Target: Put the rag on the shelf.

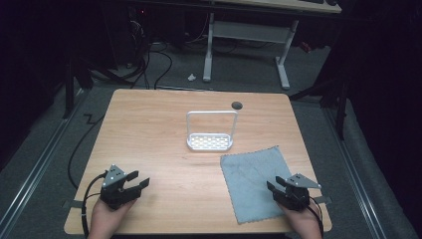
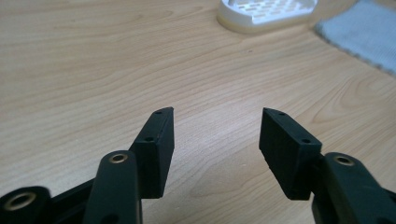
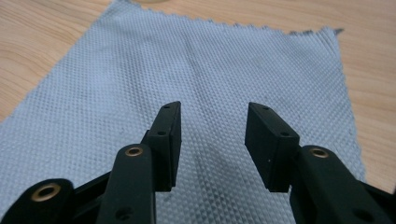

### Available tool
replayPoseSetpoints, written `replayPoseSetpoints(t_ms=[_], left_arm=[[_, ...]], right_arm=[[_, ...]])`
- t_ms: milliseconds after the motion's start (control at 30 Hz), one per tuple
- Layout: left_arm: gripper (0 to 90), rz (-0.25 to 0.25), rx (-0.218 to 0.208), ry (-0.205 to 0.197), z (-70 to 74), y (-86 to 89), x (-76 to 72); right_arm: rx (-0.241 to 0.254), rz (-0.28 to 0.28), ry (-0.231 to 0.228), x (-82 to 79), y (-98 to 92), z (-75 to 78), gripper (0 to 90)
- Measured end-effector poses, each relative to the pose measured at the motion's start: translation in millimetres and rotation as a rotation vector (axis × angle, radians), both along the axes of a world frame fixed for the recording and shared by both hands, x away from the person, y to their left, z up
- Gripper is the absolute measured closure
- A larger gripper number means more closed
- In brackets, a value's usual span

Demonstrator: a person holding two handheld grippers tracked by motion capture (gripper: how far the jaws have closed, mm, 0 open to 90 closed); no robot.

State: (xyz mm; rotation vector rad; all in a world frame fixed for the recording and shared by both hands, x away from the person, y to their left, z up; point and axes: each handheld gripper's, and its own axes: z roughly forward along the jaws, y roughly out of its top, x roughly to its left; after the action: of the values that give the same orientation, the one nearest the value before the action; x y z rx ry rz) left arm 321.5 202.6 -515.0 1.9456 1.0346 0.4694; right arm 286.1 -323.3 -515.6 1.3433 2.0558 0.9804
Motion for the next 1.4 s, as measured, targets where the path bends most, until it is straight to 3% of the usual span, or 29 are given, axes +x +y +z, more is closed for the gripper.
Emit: replayPoseSetpoints(t_ms=[133,233,467,567,700,767,933,1067,1400], left_arm=[[43.3,0.001,-0.006,0.018,-3.6,-4.3,0.9],[46.7,-0.006,-0.07,0.076,-0.1,-3.7,3.3],[43.4,-0.007,-0.082,0.039,2.4,-3.1,-0.8],[43.9,-0.007,-0.103,0.049,1.5,-1.5,-0.3],[46.6,-0.016,-0.143,0.084,-0.8,1.3,1.9],[50.2,-0.021,-0.152,0.083,-0.3,2.3,1.8],[52.2,-0.006,-0.151,0.074,0.4,2.9,1.2],[54.5,0.004,-0.145,0.069,1.2,4.3,0.1],[54.2,-0.018,-0.122,0.033,4.8,-3.8,-4.4]], right_arm=[[-0.006,0.007,0.002,-0.2,1.5,-1.4,55.7],[-0.004,0.008,-0.008,-1.6,1.5,0.0,55.4],[-0.014,0.023,-0.018,-1.4,5.9,0.4,56.7],[-0.015,0.032,-0.007,-1.8,6.4,-0.5,59.0],[0.026,0.053,0.036,-1.7,9.2,0.6,77.7],[-0.002,0.063,0.021,-2.7,12.9,2.6,88.3],[-0.031,0.062,0.041,-1.7,18.2,1.7,90.0],[-0.081,0.078,0.093,1.1,21.2,-6.4,90.0],[-0.069,0.139,0.102,-2.2,35.7,-8.1,90.0]])
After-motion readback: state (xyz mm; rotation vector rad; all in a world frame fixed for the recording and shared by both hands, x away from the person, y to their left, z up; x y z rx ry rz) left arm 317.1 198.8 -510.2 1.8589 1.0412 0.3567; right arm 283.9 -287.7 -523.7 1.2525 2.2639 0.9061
